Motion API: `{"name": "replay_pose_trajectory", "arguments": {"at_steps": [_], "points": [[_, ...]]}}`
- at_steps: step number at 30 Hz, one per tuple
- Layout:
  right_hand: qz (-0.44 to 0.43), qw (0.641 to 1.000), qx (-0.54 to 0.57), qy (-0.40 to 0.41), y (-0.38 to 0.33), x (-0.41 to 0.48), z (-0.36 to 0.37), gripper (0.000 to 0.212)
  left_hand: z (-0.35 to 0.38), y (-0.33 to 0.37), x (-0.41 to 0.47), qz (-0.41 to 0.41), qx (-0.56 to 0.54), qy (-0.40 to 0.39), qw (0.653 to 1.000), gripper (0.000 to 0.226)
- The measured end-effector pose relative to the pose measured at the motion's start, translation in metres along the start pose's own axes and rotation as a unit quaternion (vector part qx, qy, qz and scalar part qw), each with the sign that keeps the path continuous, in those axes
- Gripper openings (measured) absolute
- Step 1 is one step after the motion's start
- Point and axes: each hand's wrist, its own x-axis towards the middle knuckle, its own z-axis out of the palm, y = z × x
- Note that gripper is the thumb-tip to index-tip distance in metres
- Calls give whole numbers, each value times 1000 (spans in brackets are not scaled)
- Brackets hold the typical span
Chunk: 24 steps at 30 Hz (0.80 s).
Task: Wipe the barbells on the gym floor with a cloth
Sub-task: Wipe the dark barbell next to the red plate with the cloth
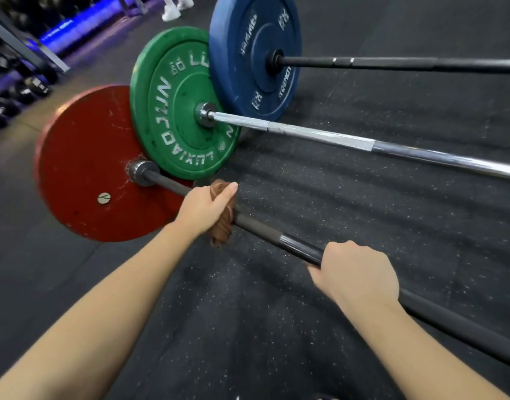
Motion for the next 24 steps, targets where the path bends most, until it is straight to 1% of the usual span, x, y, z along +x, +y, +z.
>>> {"name": "replay_pose_trajectory", "arguments": {"at_steps": [1, 3, 4, 6, 8, 11, 13, 15, 17, 19, 23, 24], "points": [[0, 1000, -1, 1, 0, -1, 0, 45, 6, 5, -8, 11, 27, 24, 999, 58], [-2, 1000, 2, 3, 0, -1, 1, 45, 19, 13, -20, 79, 90, 60, 991, 54], [-2, 1000, 3, 4, 0, -1, 1, 44, 25, 15, -24, 114, 103, 64, 986, 55], [1, 1000, 4, 5, 0, -1, 0, 44, 31, 16, -24, 138, 100, 72, 983, 56], [5, 1000, 0, 7, -1, 0, 0, 47, 34, 19, -27, 114, 107, 106, 982, 55], [7, 1000, -2, 6, -1, 0, 1, 49, 39, 18, -26, 113, 179, 126, 969, 60], [6, 1000, 0, 0, -1, 0, 1, 48, 39, 6, -16, 122, 198, 113, 966, 70], [5, 1000, 1, -6, -1, 0, 0, 46, 38, -8, -4, 145, 196, 81, 967, 83], [5, 1000, 3, -8, 0, 0, 0, 46, 35, -20, 5, 165, 200, 62, 964, 89], [4, 1000, 6, -9, 1, 0, 0, 46, 28, -27, 10, 161, 191, 65, 966, 87], [-3, 1000, 8, -5, 2, 1, 2, 45, 6, -32, 13, 97, 161, 80, 979, 59], [-5, 1000, 7, -4, 2, 2, 3, 44, 6, -32, 14, 79, 145, 89, 982, 58]]}}
